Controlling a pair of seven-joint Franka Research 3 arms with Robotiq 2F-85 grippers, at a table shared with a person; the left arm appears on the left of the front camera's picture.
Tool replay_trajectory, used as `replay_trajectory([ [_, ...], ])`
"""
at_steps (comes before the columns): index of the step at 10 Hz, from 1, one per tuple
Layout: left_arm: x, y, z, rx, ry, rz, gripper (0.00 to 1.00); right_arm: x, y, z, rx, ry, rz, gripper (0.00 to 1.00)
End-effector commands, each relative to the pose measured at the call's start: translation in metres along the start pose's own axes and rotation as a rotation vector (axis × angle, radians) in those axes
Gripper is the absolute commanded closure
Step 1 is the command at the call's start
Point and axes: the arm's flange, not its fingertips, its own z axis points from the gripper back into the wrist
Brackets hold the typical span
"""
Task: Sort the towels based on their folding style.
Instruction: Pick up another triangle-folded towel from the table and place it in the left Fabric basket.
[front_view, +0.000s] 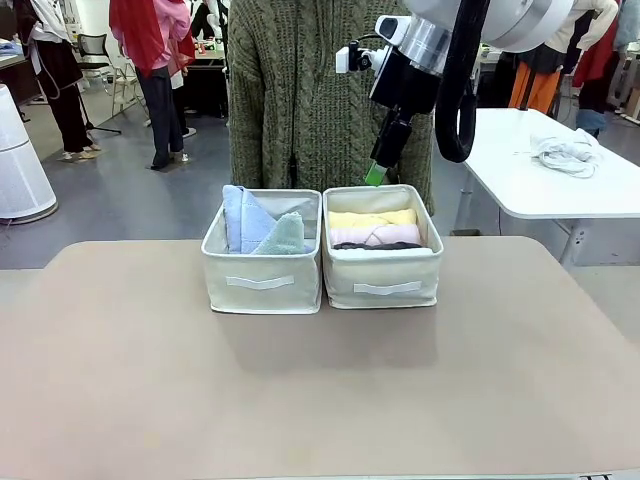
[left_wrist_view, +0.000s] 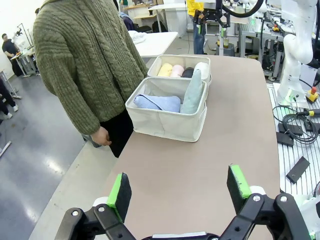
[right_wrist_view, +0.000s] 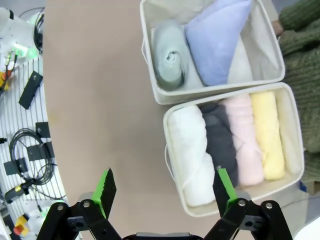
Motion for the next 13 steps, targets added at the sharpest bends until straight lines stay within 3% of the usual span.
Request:
replay_trajectory([
  [1, 0.002, -0.001, 0.001, 0.002, -0.001, -0.004, 0.00, -0.001, 0.004, 0.002, 0.005, 0.018, -0.014, 0.00],
  [11, 0.002, -0.001, 0.001, 0.002, -0.001, -0.004, 0.00, 0.000, 0.001, 0.000, 0.004, 0.002, -0.001, 0.00],
  [13, 0.002, -0.001, 0.001, 0.002, -0.001, -0.004, 0.00, -0.065, -0.031, 0.046, 0.156, -0.140, 0.163, 0.00],
])
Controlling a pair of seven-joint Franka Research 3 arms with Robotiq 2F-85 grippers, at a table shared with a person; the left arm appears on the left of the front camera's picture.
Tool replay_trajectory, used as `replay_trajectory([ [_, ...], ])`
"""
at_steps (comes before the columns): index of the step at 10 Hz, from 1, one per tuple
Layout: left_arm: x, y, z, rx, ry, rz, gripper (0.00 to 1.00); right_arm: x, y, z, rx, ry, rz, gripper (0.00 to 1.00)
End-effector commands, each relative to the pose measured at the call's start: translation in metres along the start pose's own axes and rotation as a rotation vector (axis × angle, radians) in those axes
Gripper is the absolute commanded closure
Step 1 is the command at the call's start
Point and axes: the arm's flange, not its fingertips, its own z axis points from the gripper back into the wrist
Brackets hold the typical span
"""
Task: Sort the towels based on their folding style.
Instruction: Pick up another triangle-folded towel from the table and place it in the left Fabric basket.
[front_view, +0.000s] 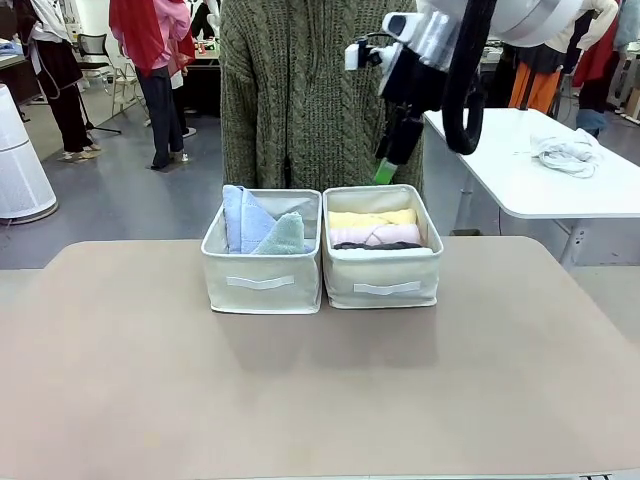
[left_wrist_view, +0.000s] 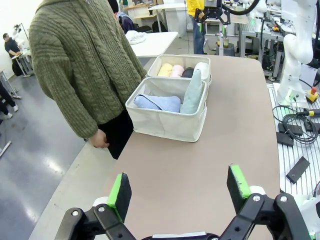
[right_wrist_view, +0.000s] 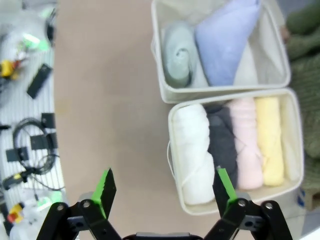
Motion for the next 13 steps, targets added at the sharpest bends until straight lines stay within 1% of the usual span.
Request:
replay_trajectory([
  [1, 0.002, -0.001, 0.001, 0.002, -0.001, -0.004, 0.00, -0.072, -0.020, 0.051, 0.096, -0.180, 0.116, 0.00],
  [2, 0.002, -0.001, 0.001, 0.002, -0.001, -0.004, 0.00, -0.110, -0.027, 0.074, 0.101, -0.318, 0.159, 0.00],
  [3, 0.002, -0.001, 0.001, 0.002, -0.001, -0.004, 0.00, -0.142, -0.028, 0.090, 0.095, -0.451, 0.166, 0.00],
  [4, 0.002, -0.001, 0.001, 0.002, -0.001, -0.004, 0.00, -0.173, -0.027, 0.099, 0.069, -0.542, 0.133, 0.00],
  [5, 0.002, -0.001, 0.001, 0.002, -0.001, -0.004, 0.00, -0.204, -0.026, 0.099, 0.030, -0.628, 0.045, 0.00],
  [6, 0.002, -0.001, 0.001, 0.002, -0.001, -0.004, 0.00, -0.241, -0.019, 0.094, -0.006, -0.687, -0.050, 0.00],
  [7, 0.002, -0.001, 0.001, 0.002, -0.001, -0.004, 0.00, -0.271, -0.010, 0.090, -0.036, -0.720, -0.105, 0.00],
  [8, 0.002, -0.001, 0.001, 0.002, -0.001, -0.004, 0.00, -0.297, 0.000, 0.088, -0.056, -0.732, -0.151, 0.00],
  [9, 0.002, -0.001, 0.001, 0.002, -0.001, -0.004, 0.00, -0.321, 0.011, 0.089, -0.063, -0.760, -0.176, 0.00],
  [11, 0.002, -0.001, 0.001, 0.002, -0.001, -0.004, 0.00, -0.359, 0.033, 0.101, -0.113, -0.799, -0.158, 0.00],
  [13, 0.002, -0.001, 0.001, 0.002, -0.001, -0.004, 0.00, -0.391, 0.050, 0.120, -0.151, -0.783, -0.132, 0.00],
])
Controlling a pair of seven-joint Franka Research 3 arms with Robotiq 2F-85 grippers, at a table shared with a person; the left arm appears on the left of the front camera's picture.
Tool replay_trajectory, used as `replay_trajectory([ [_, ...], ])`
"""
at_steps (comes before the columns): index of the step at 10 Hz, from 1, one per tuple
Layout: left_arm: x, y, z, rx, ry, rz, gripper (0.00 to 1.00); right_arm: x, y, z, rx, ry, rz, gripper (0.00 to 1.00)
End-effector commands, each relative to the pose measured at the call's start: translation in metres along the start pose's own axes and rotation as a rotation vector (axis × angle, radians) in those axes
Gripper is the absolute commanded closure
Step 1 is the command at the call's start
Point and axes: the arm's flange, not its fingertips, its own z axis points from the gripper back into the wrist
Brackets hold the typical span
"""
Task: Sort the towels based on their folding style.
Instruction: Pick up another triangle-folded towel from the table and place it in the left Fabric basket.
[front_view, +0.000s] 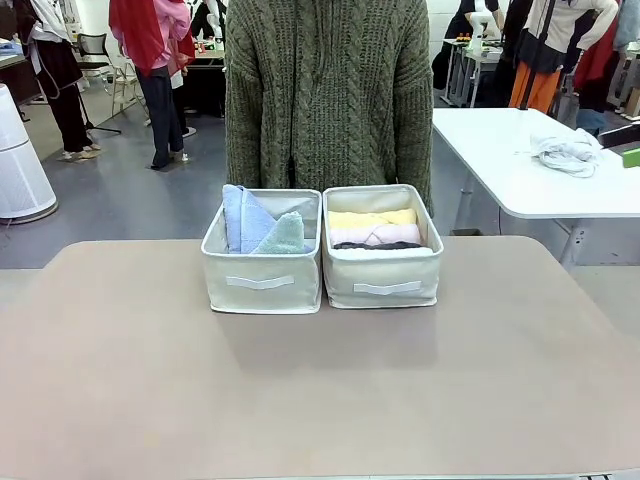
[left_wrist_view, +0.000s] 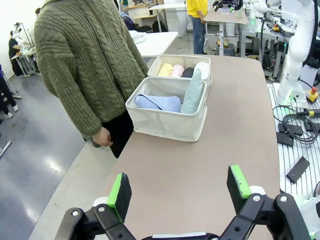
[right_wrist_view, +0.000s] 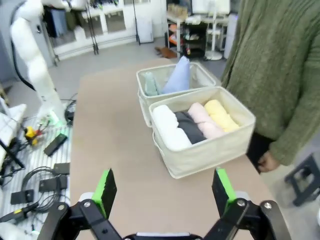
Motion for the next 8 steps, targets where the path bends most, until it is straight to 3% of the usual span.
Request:
replay_trajectory([
  [1, 0.002, -0.001, 0.000, 0.001, -0.001, -0.004, 0.00, -0.007, 0.009, 0.024, -0.010, -0.025, 0.066, 0.00],
  [4, 0.002, -0.001, 0.000, 0.001, -0.001, -0.004, 0.00, -0.005, 0.005, 0.052, 0.004, -0.009, 0.073, 0.00],
  [8, 0.002, -0.001, 0.000, 0.001, -0.001, -0.004, 0.00, -0.004, 0.014, 0.043, -0.031, -0.031, 0.059, 0.00],
])
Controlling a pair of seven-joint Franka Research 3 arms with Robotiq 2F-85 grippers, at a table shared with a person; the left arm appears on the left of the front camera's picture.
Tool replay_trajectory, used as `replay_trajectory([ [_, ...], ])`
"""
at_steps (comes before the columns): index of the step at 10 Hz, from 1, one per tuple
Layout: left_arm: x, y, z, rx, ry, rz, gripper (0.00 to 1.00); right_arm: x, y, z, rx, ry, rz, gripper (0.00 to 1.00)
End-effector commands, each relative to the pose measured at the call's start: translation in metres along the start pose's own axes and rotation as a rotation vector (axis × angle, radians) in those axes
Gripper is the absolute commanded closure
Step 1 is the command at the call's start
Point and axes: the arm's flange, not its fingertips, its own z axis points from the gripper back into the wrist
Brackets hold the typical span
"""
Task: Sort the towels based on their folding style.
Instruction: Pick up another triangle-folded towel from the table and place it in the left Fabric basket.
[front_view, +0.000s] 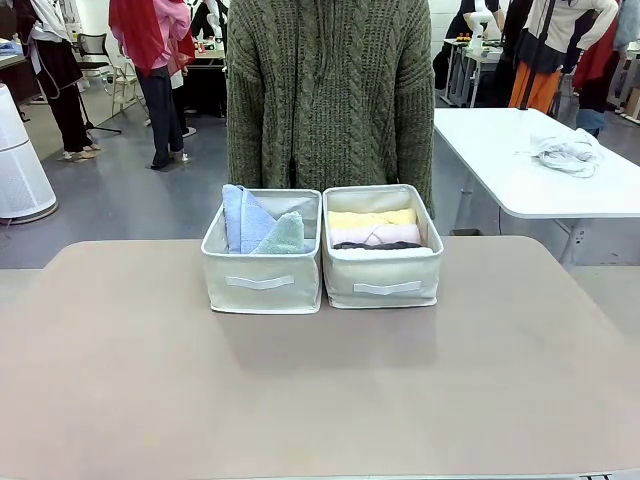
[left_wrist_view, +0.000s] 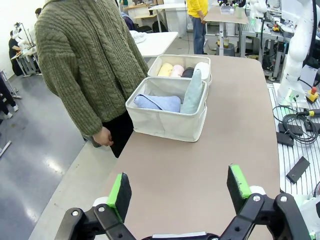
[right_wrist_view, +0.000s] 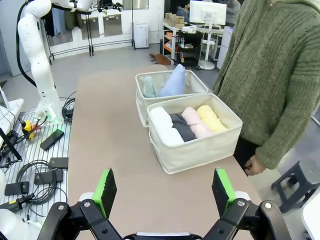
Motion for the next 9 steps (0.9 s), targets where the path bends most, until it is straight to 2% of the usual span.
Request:
replay_trajectory([
  [1, 0.0018, -0.0014, 0.0005, 0.001, -0.001, -0.004, 0.00, -0.0017, 0.0023, -0.0039, -0.007, -0.001, -0.002, 0.00],
  [9, 0.0018, -0.0014, 0.0005, 0.001, -0.001, -0.004, 0.00, -0.0017, 0.0023, -0.0039, -0.007, -0.001, -0.002, 0.00],
])
